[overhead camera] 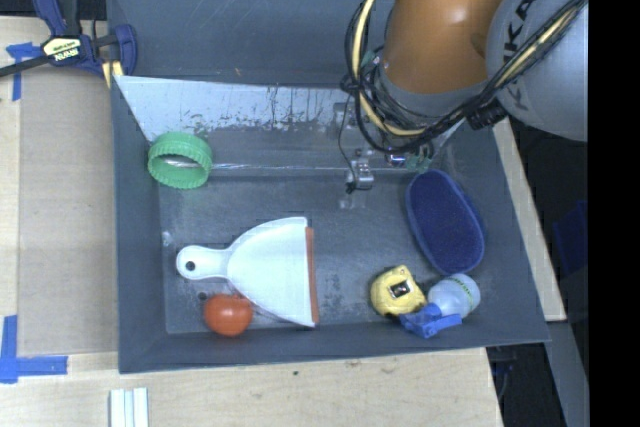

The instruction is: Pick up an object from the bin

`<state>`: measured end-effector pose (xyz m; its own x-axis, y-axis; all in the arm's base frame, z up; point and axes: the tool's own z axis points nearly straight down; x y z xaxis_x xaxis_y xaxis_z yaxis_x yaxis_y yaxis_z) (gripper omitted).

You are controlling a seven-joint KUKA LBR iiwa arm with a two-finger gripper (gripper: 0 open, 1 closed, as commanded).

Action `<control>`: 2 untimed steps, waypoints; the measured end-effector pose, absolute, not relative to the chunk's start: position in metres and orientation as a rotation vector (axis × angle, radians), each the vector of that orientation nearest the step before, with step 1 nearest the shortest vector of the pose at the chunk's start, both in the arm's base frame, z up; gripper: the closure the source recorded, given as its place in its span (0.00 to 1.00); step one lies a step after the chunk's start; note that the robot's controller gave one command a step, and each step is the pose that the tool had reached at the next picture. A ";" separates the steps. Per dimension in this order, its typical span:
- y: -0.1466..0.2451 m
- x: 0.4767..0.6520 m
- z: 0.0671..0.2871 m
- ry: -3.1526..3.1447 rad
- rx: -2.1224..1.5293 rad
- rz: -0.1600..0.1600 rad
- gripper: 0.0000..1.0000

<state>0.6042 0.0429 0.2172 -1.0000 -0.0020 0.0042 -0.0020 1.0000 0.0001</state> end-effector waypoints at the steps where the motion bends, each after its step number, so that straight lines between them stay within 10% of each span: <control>1: 0.070 0.511 0.119 -3.101 0.430 -0.002 0.00; 2: 0.082 0.541 0.070 -3.106 0.461 -0.001 0.00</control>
Offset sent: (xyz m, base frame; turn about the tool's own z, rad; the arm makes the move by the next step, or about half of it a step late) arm -0.0907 0.0267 -0.0951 -0.2724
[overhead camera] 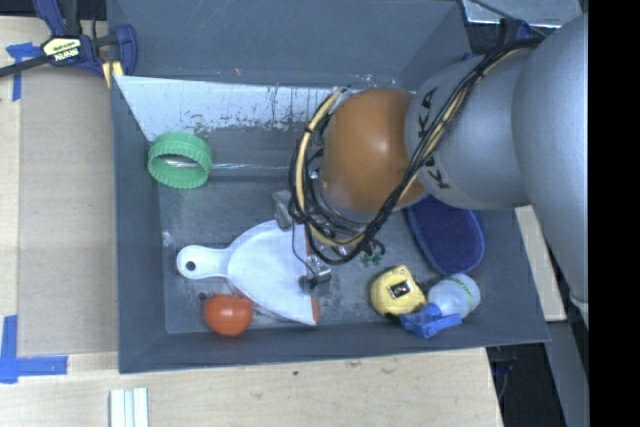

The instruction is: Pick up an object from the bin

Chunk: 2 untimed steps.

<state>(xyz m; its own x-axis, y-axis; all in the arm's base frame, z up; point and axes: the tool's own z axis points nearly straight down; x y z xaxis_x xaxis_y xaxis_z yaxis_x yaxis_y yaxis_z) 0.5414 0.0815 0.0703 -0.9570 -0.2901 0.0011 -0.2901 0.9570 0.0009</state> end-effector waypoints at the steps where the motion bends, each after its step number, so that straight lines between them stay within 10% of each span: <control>1: 0.088 0.531 0.085 -3.033 0.820 -0.001 0.00; 2: 0.138 0.599 0.072 -3.057 0.763 -0.003 0.00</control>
Offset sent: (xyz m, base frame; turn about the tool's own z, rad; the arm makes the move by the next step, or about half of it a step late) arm -0.0110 0.0068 0.0142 -0.2338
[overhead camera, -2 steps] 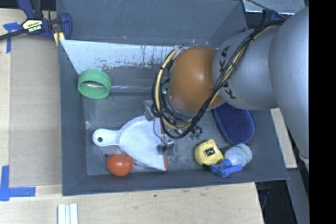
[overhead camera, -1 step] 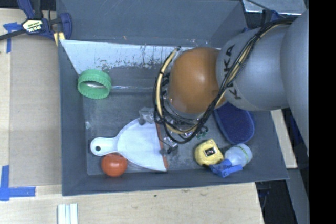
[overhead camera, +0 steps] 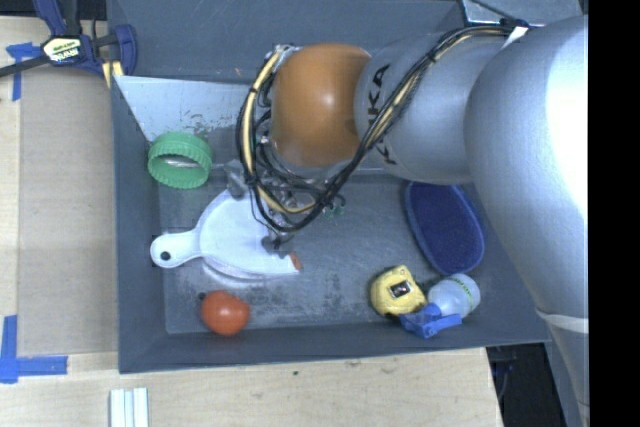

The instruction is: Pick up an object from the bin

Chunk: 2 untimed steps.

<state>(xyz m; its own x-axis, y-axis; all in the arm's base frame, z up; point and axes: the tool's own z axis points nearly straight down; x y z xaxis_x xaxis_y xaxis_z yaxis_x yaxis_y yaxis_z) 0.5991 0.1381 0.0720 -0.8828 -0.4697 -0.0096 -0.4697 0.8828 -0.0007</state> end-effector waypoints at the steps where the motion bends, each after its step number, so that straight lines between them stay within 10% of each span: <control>1: 0.138 0.603 0.077 3.023 -0.744 0.006 1.00; 2: 0.152 0.603 0.074 3.102 -0.189 0.015 1.00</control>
Offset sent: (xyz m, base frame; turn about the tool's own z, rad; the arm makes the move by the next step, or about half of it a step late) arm 0.0000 0.0000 0.0000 0.0000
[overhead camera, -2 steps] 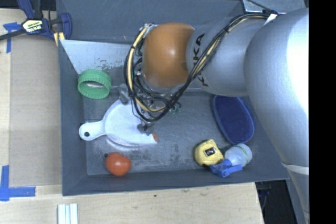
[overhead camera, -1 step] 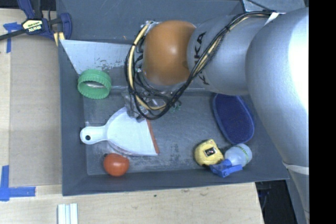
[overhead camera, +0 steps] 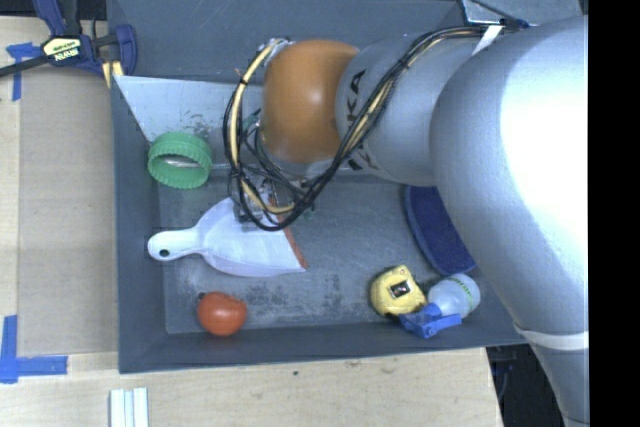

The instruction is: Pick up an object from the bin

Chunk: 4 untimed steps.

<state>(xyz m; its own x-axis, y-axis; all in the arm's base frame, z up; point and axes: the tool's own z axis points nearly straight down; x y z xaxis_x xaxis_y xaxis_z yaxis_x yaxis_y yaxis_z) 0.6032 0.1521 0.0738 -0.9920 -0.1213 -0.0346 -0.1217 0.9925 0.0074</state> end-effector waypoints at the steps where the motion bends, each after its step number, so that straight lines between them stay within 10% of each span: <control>1: 0.146 0.580 0.209 3.088 -0.198 0.017 1.00; 2: 0.193 0.600 0.119 3.094 -0.141 0.020 1.00; 3: 0.231 0.620 0.228 3.081 -0.127 0.029 1.00; 4: 0.229 0.618 0.222 3.091 -0.126 0.022 0.00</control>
Offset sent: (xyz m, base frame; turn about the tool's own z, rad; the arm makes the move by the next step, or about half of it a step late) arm -0.0255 -0.0058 0.1294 -0.0070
